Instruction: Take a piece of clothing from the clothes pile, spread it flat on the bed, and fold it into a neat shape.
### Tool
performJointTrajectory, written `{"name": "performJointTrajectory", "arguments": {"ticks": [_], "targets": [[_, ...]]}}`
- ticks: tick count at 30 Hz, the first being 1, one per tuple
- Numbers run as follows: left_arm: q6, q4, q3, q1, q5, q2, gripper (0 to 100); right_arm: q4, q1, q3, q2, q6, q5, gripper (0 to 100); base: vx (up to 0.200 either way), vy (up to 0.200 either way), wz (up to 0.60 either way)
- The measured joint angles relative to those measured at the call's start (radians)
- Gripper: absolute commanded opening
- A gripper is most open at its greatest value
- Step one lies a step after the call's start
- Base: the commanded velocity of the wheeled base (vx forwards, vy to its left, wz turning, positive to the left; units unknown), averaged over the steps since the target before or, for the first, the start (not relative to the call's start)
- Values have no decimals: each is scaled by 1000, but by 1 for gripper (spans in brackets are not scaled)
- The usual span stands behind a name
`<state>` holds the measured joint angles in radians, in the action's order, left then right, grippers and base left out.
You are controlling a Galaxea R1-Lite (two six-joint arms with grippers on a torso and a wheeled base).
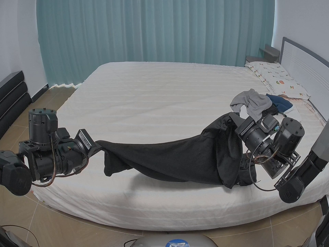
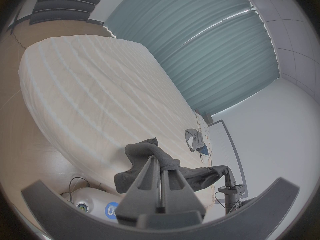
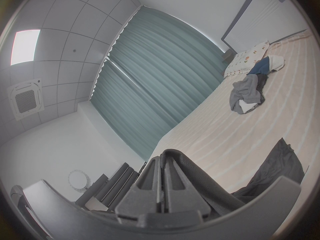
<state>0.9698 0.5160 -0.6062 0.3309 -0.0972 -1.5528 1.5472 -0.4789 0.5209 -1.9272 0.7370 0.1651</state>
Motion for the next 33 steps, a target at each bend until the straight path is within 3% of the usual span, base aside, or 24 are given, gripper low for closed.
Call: {"name": "performJointTrajectory", "arguments": {"ticks": [13, 17, 24, 33], "targets": [[-2, -12, 3, 57, 8, 100, 0, -17, -68, -55, 136, -96, 8, 0, -200, 0, 0], [-4, -18, -14, 73, 11, 132, 0, -99, -70, -20, 207, -130, 11, 0, 0, 0, 0], [-19, -154, -108, 75, 14, 186, 0, -378, -70, 106, 383, -155, 10, 0, 0, 0, 0], [-32, -389, -379, 39, 17, 208, 0, -753, 2, 481, 521, -154, -19, 0, 0, 0, 0]]}}
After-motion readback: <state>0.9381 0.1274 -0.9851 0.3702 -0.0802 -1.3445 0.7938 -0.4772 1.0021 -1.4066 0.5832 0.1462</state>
